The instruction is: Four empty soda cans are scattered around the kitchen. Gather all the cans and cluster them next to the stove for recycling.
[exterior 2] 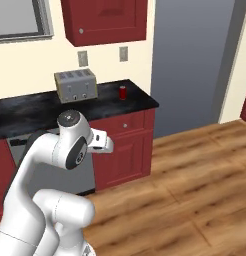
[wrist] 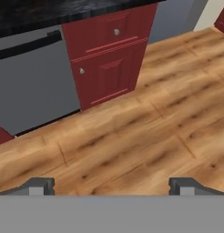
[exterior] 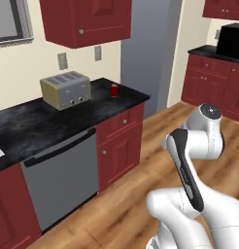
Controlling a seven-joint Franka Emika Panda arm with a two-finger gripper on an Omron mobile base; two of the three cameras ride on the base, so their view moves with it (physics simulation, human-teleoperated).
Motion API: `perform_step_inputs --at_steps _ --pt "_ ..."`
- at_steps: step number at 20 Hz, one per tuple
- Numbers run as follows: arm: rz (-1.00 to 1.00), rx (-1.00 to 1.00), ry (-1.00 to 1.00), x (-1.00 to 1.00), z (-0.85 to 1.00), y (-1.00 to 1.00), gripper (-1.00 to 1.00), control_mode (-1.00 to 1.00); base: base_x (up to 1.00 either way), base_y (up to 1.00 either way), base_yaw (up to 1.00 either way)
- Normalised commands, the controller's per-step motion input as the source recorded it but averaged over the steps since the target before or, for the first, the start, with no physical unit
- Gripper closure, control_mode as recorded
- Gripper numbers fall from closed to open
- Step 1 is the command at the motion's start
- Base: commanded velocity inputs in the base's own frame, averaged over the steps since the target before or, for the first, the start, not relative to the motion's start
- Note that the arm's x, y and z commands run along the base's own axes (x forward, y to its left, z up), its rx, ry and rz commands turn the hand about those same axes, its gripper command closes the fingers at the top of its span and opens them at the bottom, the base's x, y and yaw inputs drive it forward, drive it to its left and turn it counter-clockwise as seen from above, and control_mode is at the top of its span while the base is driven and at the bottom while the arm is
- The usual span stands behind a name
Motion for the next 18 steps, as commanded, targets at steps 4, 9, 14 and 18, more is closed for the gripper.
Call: perform_step_inputs --at_steps 4,9,14,18 --pt "0.0 0.0 0.0 0.0 0.0 0.0 -1.0 1.0 0.7 -0.29 0.01" --pt "0.0 0.0 0.0 0.0 0.0 0.0 -1.0 1.0 0.62 -0.24 0.01" --pt "0.0 0.0 0.0 0.0 0.0 0.0 -1.0 1.0 0.59 -0.21 0.03" --pt "0.0 0.0 0.0 0.0 0.0 0.0 -1.0 1.0 0.65 -0.18 0.03"
